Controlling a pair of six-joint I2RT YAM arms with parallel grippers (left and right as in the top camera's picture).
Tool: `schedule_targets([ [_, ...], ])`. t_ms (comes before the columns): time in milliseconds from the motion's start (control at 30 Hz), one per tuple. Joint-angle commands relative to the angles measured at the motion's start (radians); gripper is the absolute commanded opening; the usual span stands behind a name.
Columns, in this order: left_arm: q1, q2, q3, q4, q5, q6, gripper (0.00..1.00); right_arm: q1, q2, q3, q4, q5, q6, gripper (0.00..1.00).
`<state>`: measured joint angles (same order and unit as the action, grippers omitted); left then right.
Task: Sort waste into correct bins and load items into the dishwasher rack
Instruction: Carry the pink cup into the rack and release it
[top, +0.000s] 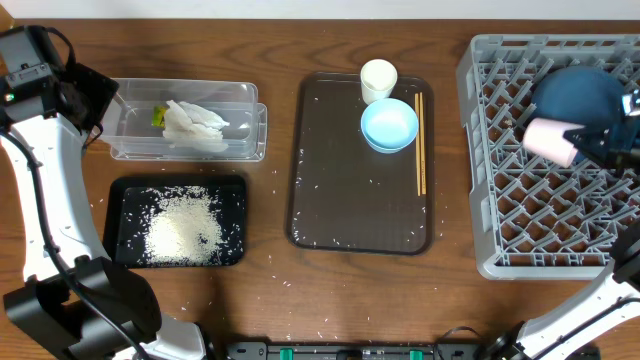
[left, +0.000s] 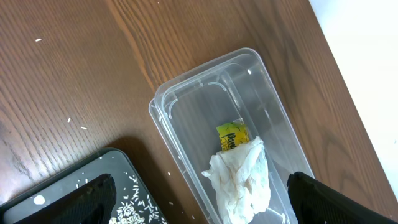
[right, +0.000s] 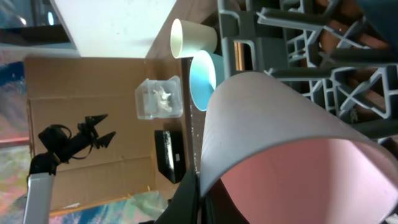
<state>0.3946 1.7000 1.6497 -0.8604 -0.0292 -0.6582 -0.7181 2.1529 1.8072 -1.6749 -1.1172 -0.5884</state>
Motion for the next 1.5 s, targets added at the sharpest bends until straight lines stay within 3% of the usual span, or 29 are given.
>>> schedule_targets([
  [0,0.002,-0.007,0.005,-0.002,-0.002,-0.009,0.91,-0.027,-0.027,-0.068,0.028,-0.066,-0.068,0.01],
  [200,0.002,-0.007,0.005,-0.003,-0.002,-0.009,0.91,-0.060,-0.026,-0.158,0.105,-0.064,-0.043,0.01],
  [467,0.002,-0.007,0.005,-0.003,-0.002,-0.009,0.91,-0.111,-0.027,-0.172,0.077,-0.013,-0.037,0.01],
  [1100,0.002,-0.007,0.005,-0.003,-0.002,-0.009,0.91,-0.153,-0.047,-0.171,0.068,0.074,0.003,0.17],
  [1200,0.002,-0.007,0.005,-0.002,-0.002,-0.009,0.91,-0.175,-0.079,-0.170,0.095,0.107,0.071,0.20],
  [1467,0.002,-0.007,0.005,-0.003,-0.002,-0.009,0.91,-0.204,-0.248,-0.170,0.262,0.435,0.466,0.26],
])
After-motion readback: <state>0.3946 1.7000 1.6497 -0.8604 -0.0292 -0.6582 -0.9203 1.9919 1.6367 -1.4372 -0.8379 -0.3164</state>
